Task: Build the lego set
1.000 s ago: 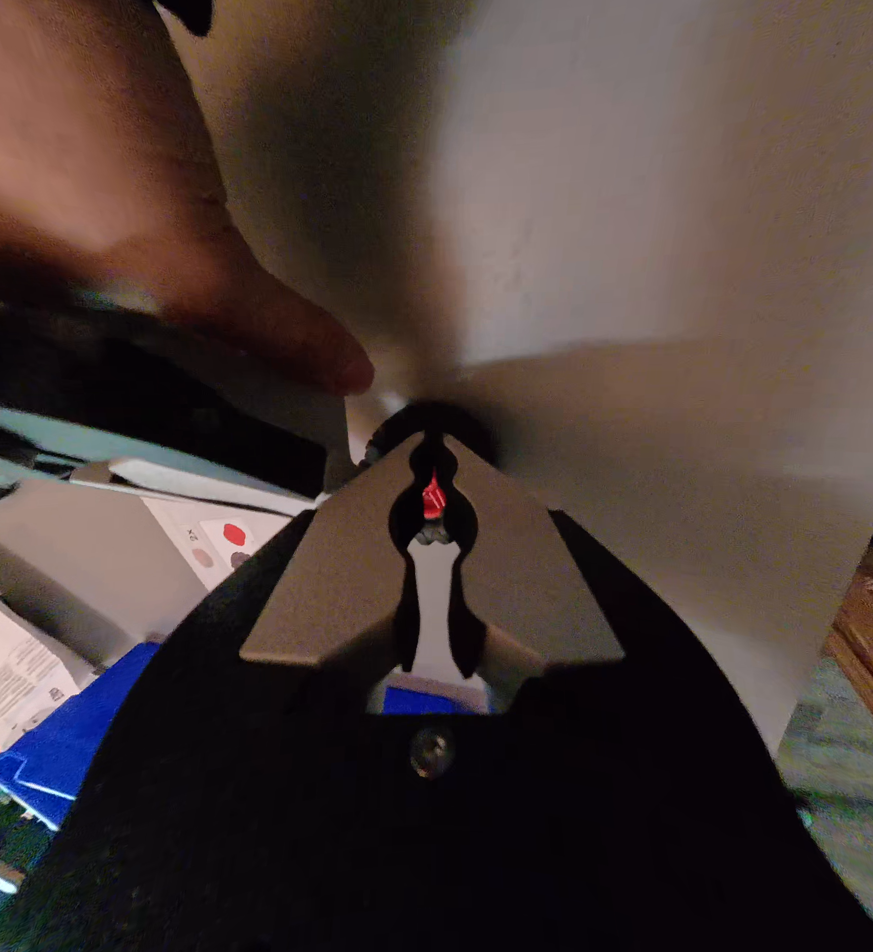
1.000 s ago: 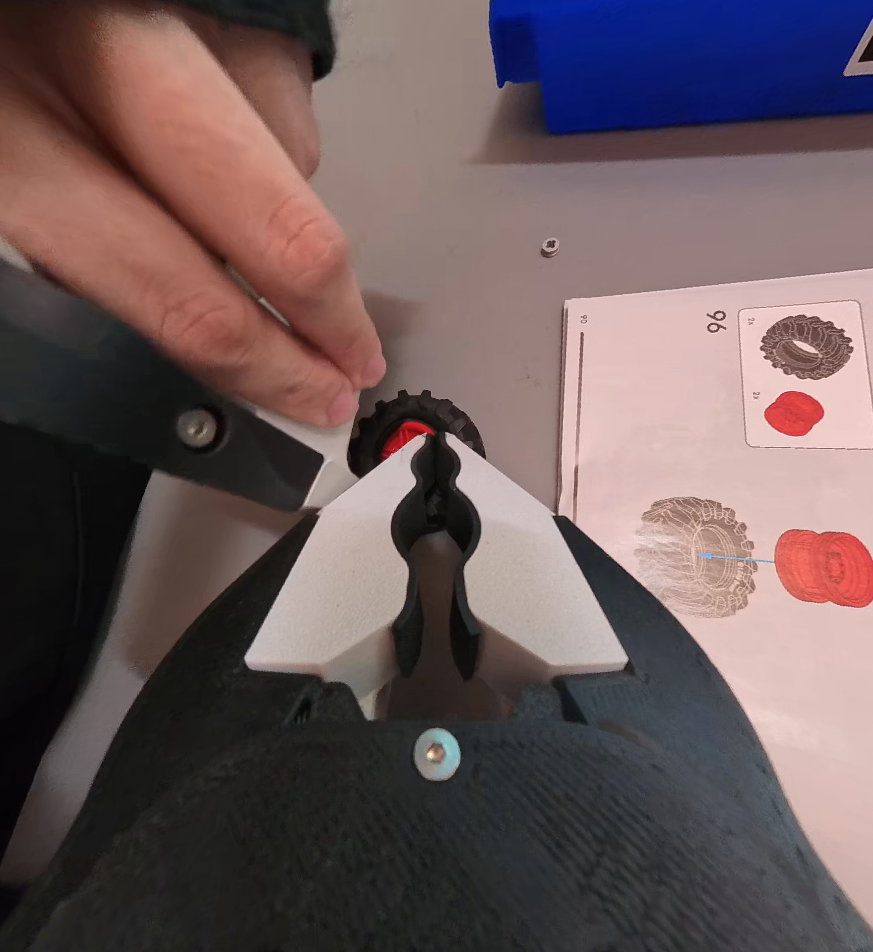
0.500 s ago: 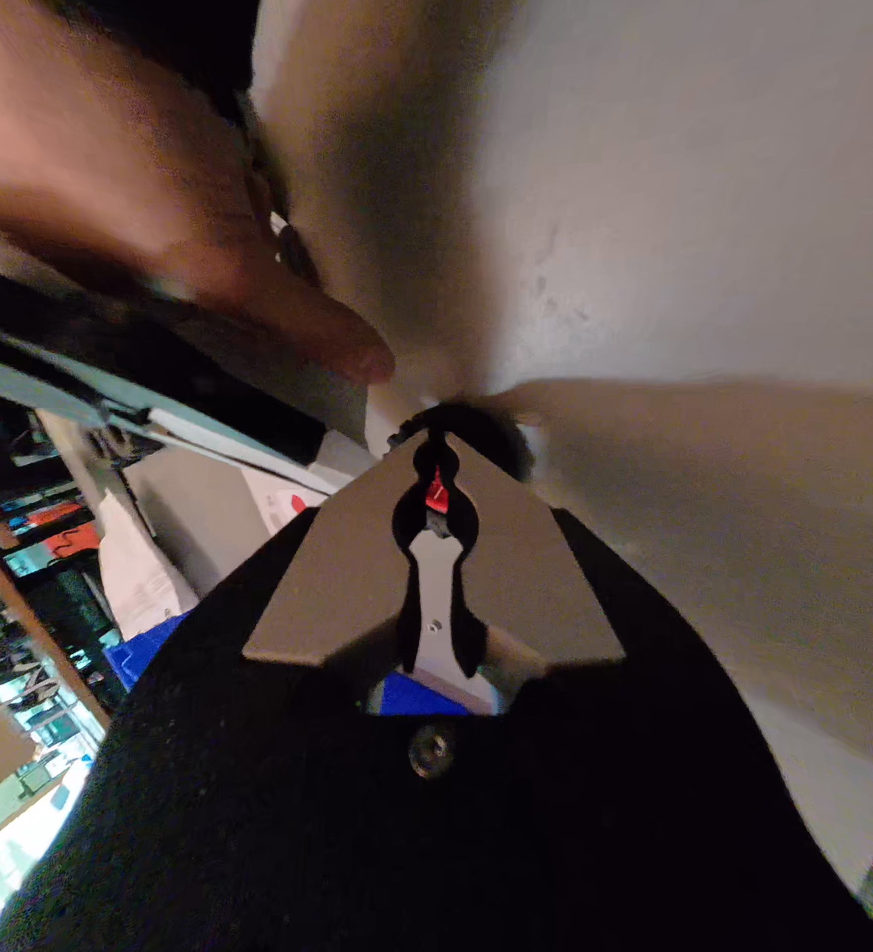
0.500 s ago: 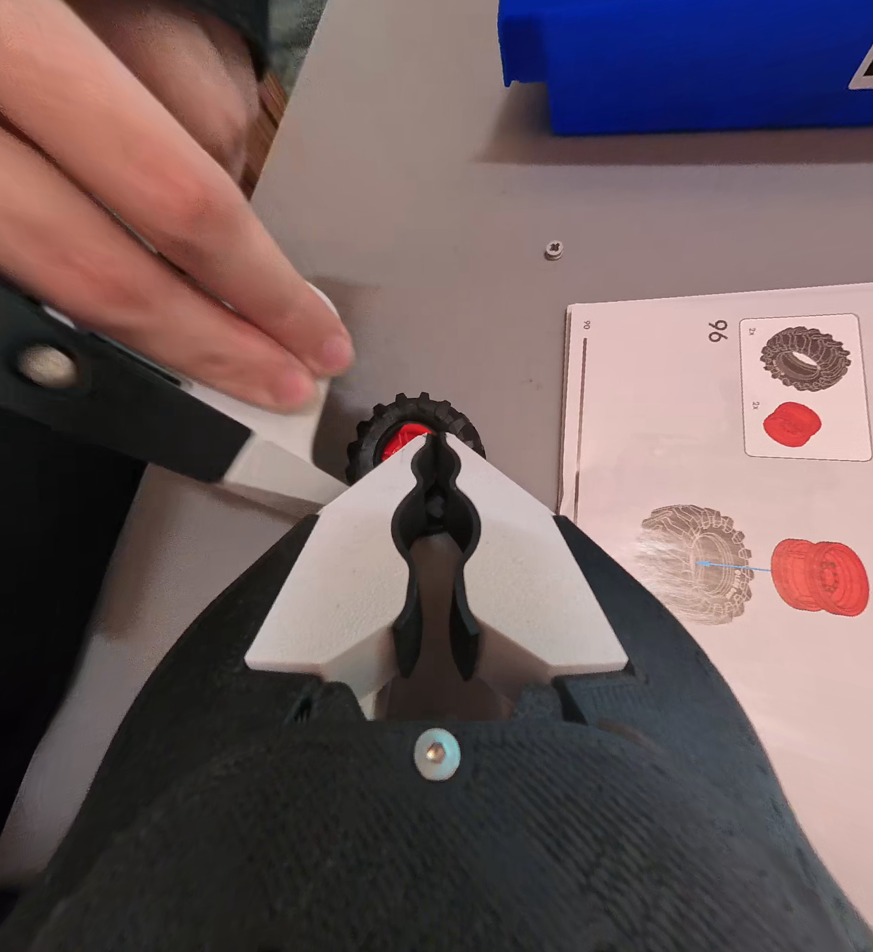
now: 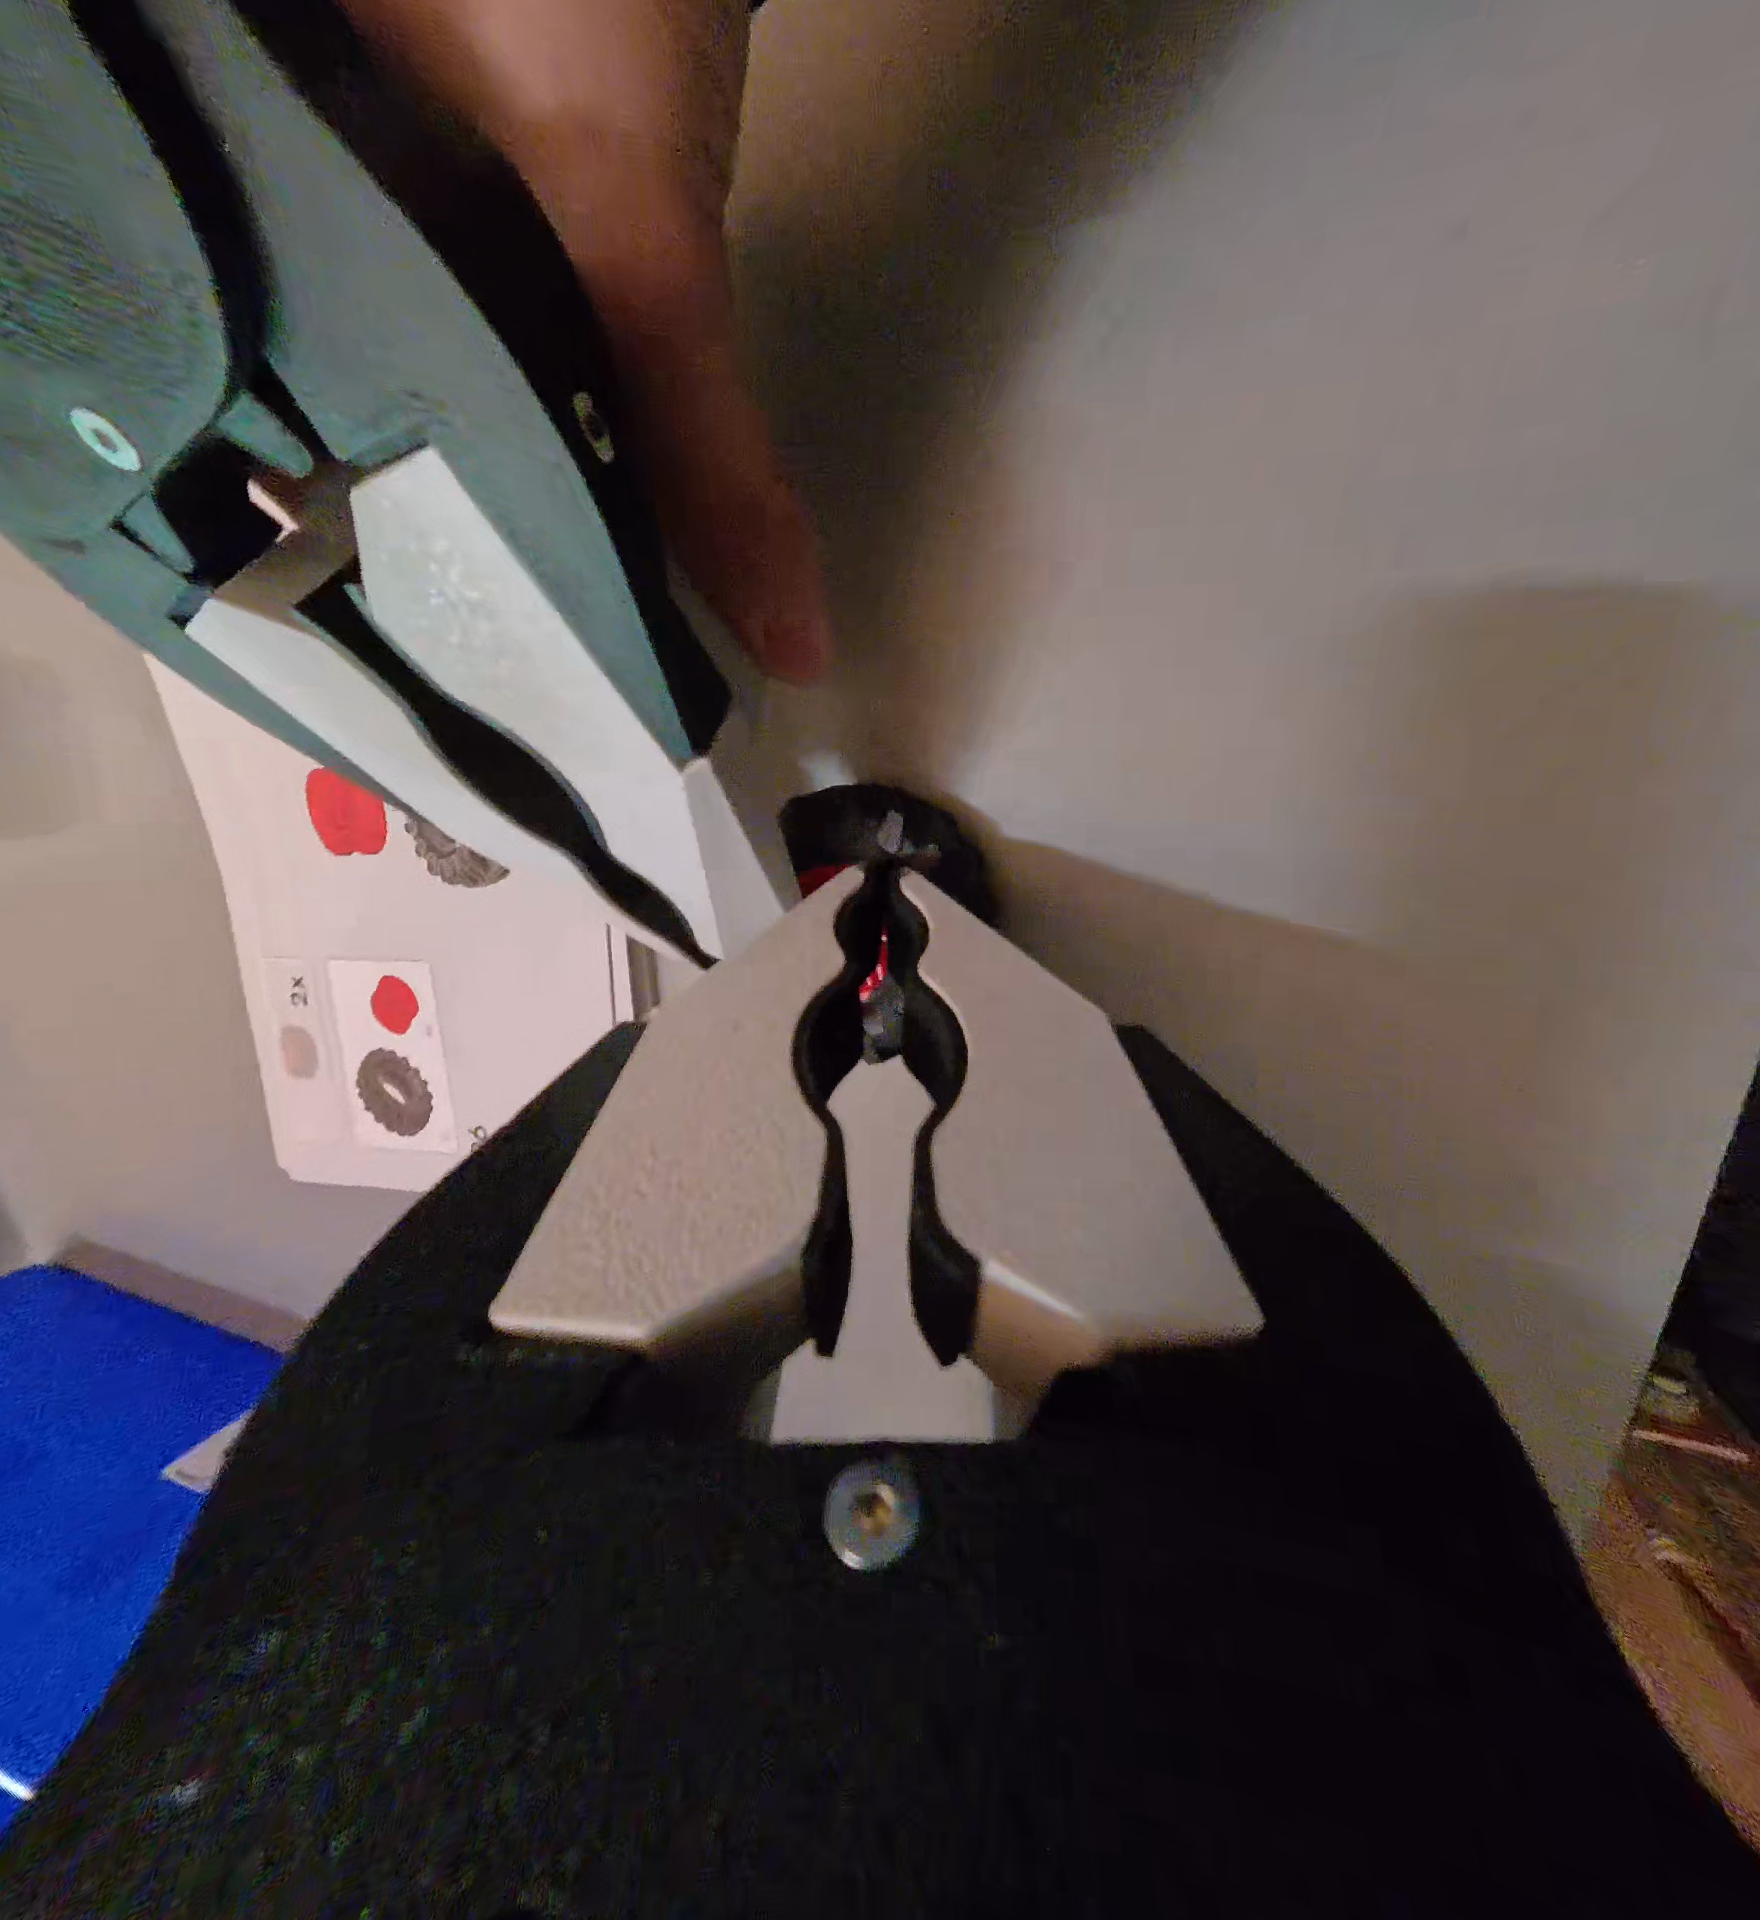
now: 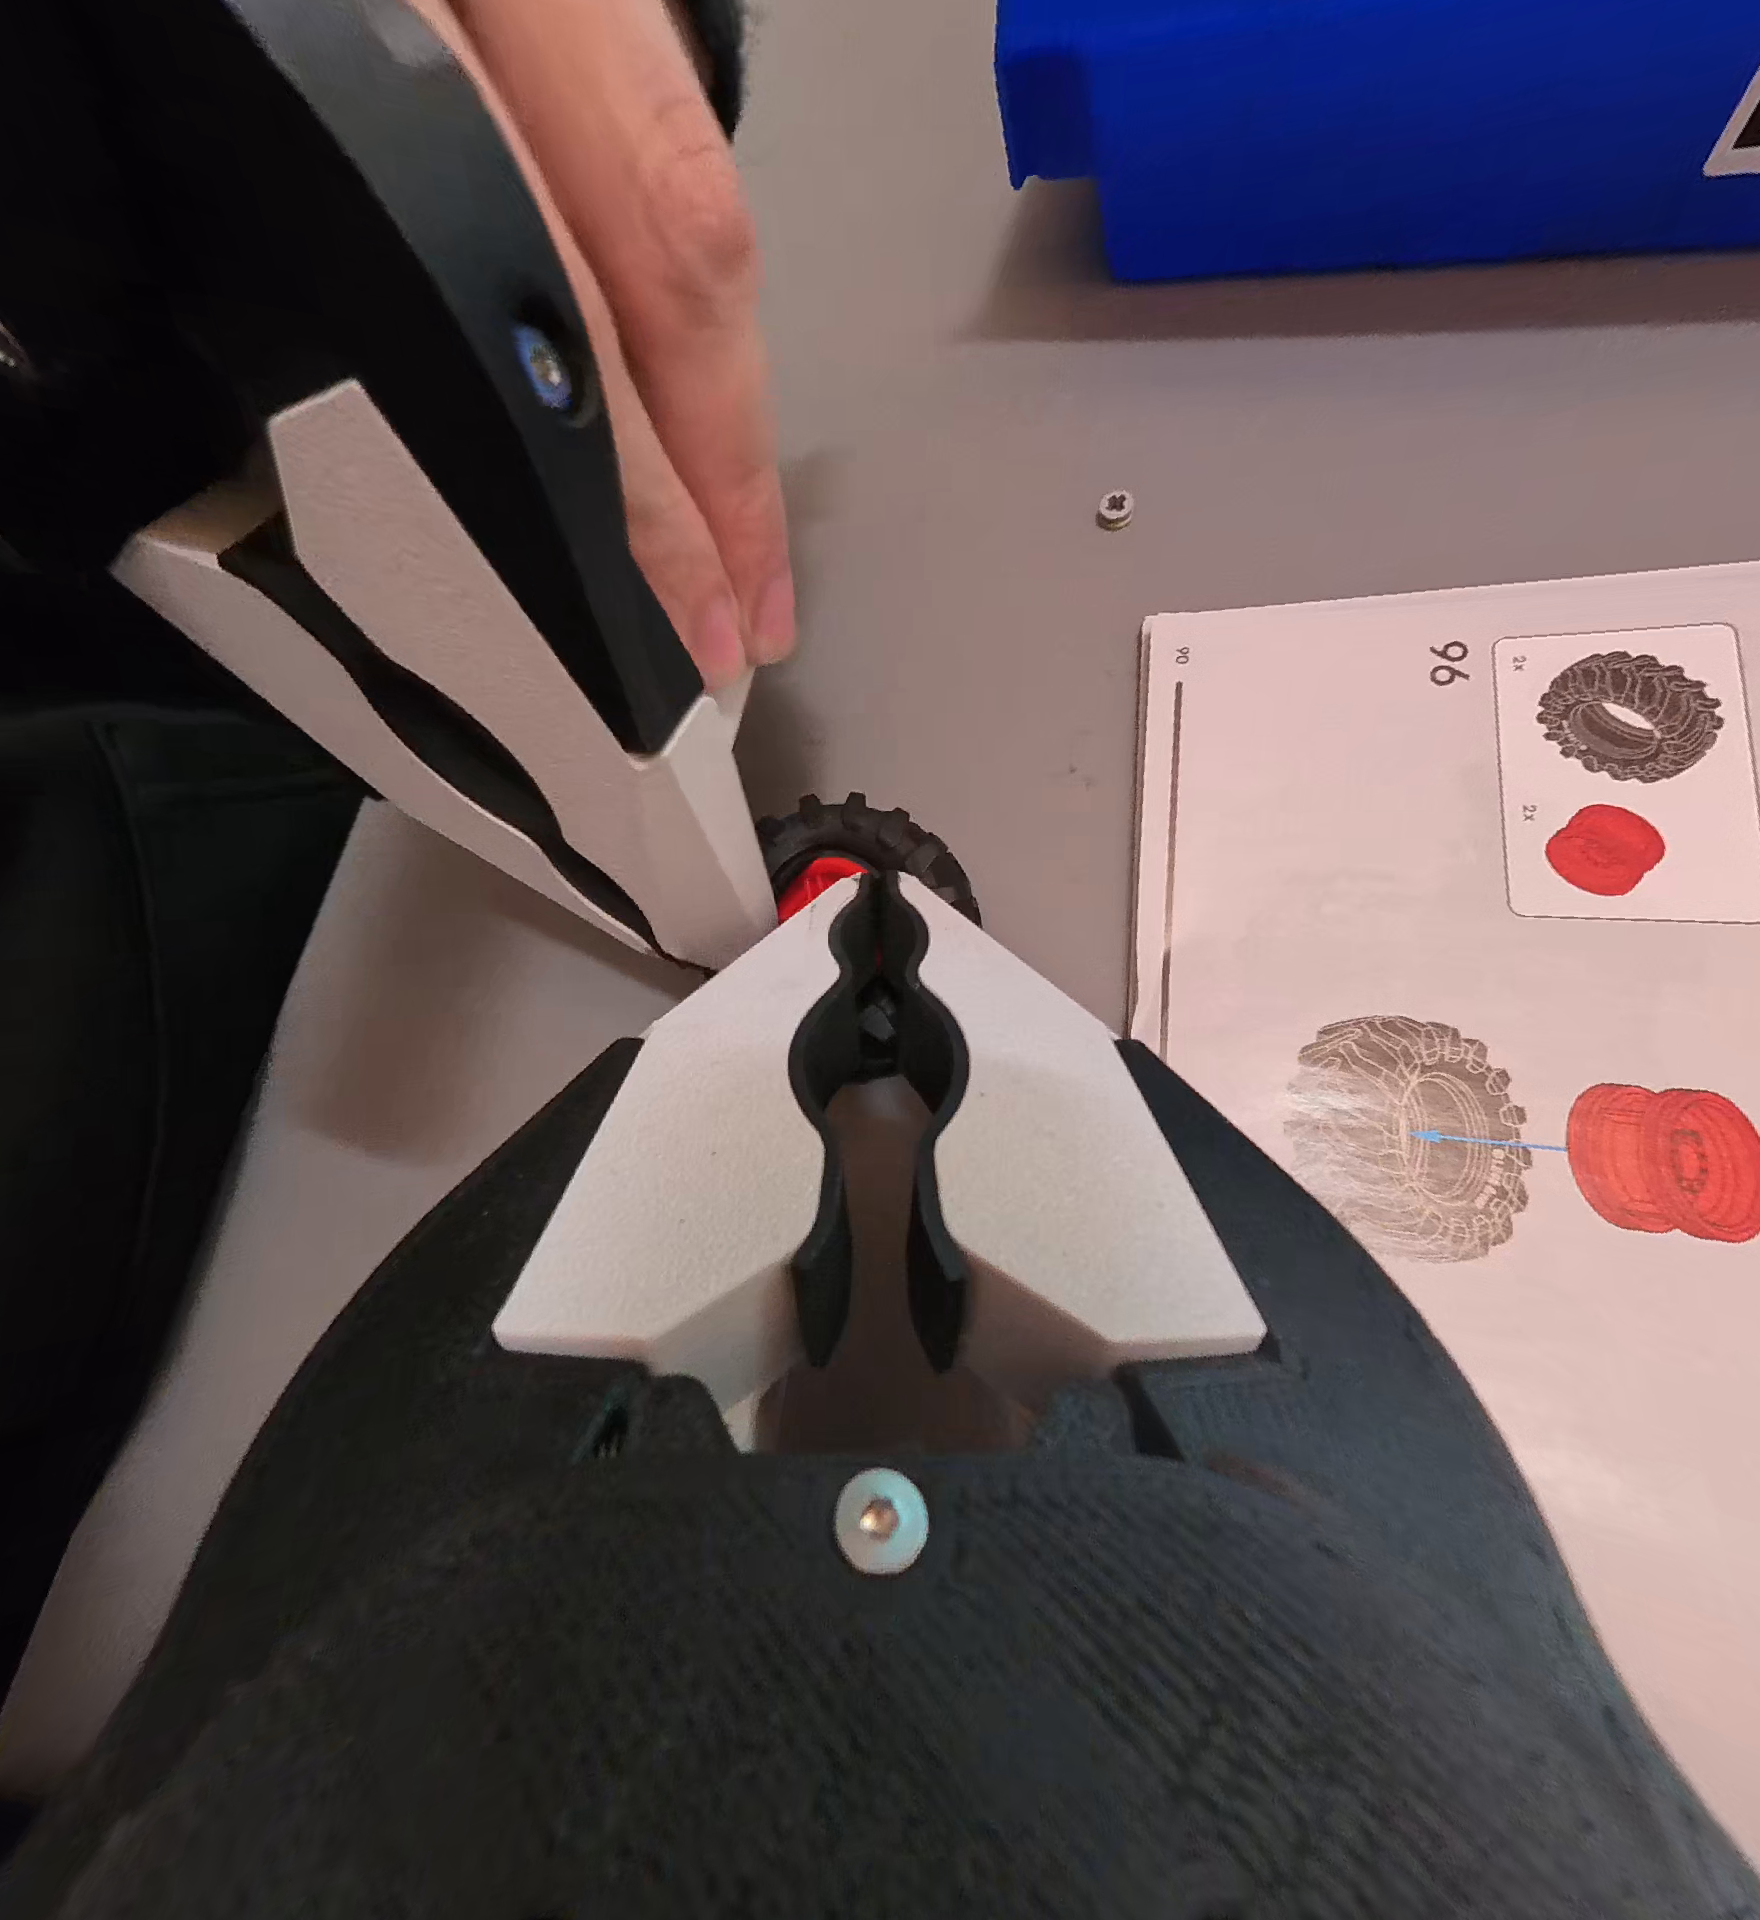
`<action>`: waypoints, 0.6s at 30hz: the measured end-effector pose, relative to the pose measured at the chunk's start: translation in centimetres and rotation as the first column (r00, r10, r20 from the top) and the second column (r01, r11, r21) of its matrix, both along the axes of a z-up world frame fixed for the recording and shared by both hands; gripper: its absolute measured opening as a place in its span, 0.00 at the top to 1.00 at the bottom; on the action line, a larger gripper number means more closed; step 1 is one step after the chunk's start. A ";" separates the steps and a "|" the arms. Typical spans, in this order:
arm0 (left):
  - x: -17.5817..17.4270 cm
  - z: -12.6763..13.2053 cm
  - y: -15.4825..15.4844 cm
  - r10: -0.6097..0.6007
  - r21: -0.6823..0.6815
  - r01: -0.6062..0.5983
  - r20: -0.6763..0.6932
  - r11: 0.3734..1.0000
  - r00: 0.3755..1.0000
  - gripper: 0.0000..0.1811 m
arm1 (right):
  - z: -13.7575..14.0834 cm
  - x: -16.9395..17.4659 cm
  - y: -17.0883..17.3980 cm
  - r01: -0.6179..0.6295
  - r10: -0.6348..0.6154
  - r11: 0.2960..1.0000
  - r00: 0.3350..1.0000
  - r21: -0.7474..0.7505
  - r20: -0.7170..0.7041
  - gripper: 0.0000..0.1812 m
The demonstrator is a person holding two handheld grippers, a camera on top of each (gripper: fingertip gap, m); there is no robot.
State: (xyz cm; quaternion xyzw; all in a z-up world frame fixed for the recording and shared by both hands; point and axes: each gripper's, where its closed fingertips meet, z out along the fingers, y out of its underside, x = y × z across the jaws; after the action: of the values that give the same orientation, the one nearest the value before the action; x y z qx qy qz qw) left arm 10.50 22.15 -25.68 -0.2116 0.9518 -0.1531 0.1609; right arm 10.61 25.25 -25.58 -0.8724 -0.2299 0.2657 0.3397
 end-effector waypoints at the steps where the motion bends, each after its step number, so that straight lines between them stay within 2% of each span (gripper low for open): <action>1: 0.0 -0.1 -0.1 -0.034 -0.003 0.034 -0.007 0.999 0.999 1.00 | 0.0 0.0 0.0 -0.002 0.002 1.000 1.000 0.003 0.002 1.00; 5: 0.1 -0.2 -0.6 -0.091 -0.046 0.090 -0.016 0.995 0.996 1.00 | 0.0 -0.1 0.0 -0.006 0.007 1.000 0.999 0.017 -0.040 1.00; 9: 0.3 -0.3 -1.0 -0.092 -0.144 0.088 -0.020 0.986 0.996 1.00 | 0.0 -0.2 -0.1 -0.018 0.018 1.000 0.998 0.011 -0.055 1.00; 14: 0.7 -0.6 -1.3 -0.191 0.106 0.188 0.016 0.976 0.982 1.00 | 0.0 -0.4 -0.1 -0.025 0.026 1.000 0.997 0.013 -0.071 1.00; 18: 0.9 -1.0 -1.4 -0.193 0.179 0.186 0.023 0.966 0.981 1.00 | 0.0 -0.5 -0.1 -0.024 0.025 1.000 0.995 0.011 -0.093 1.00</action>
State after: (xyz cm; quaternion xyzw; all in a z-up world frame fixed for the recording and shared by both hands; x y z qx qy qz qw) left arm 11.42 20.76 -26.66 -0.1014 0.9740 -0.0873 0.1828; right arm 10.12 25.11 -25.55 -0.8545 -0.2259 0.3090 0.3513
